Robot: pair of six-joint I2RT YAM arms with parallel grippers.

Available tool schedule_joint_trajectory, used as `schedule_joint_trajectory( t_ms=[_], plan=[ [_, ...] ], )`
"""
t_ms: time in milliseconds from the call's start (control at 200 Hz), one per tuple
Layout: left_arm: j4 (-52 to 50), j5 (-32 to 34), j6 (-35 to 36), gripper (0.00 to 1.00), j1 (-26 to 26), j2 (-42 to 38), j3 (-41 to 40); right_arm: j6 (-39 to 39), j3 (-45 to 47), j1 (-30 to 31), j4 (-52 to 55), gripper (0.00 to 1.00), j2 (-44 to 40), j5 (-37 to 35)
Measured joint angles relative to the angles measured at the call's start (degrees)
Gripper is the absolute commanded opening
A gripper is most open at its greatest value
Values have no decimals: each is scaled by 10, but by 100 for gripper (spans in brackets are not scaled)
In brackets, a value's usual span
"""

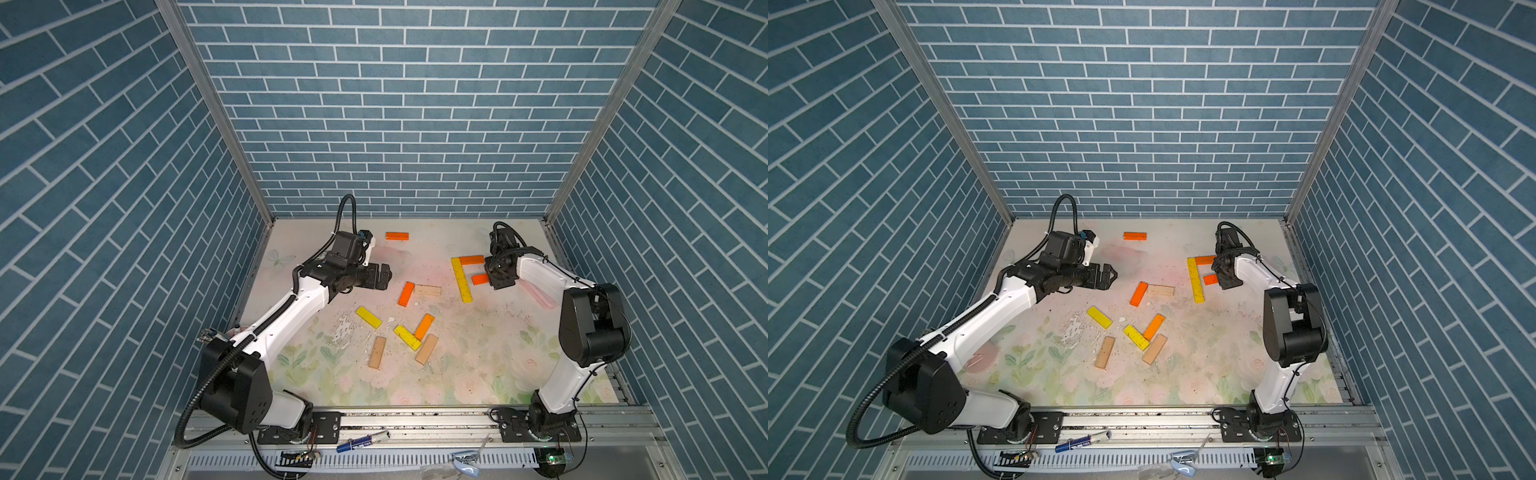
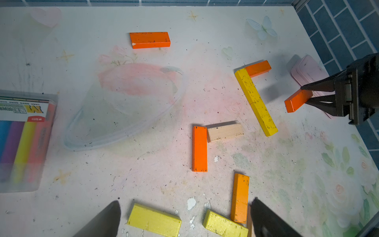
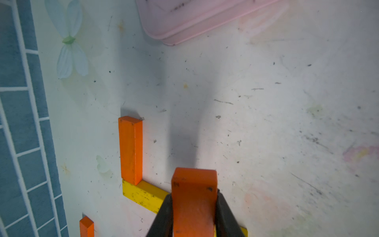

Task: Assemble the number 6 with building blocks
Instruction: Place the building block at the center of the board.

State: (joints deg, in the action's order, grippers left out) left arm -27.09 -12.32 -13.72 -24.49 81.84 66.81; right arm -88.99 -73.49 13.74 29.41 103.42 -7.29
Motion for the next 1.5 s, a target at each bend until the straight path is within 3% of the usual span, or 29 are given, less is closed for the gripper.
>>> schedule_joint_trajectory(
  t_ms=[870,1500],
  plan=[
    [0,-8,0,99,0,29,0,-2,-85,-17,16,15,99,13],
    [0,-8,0,99,0,30,0,-2,-86,-17,19,15,123,13]
  ],
)
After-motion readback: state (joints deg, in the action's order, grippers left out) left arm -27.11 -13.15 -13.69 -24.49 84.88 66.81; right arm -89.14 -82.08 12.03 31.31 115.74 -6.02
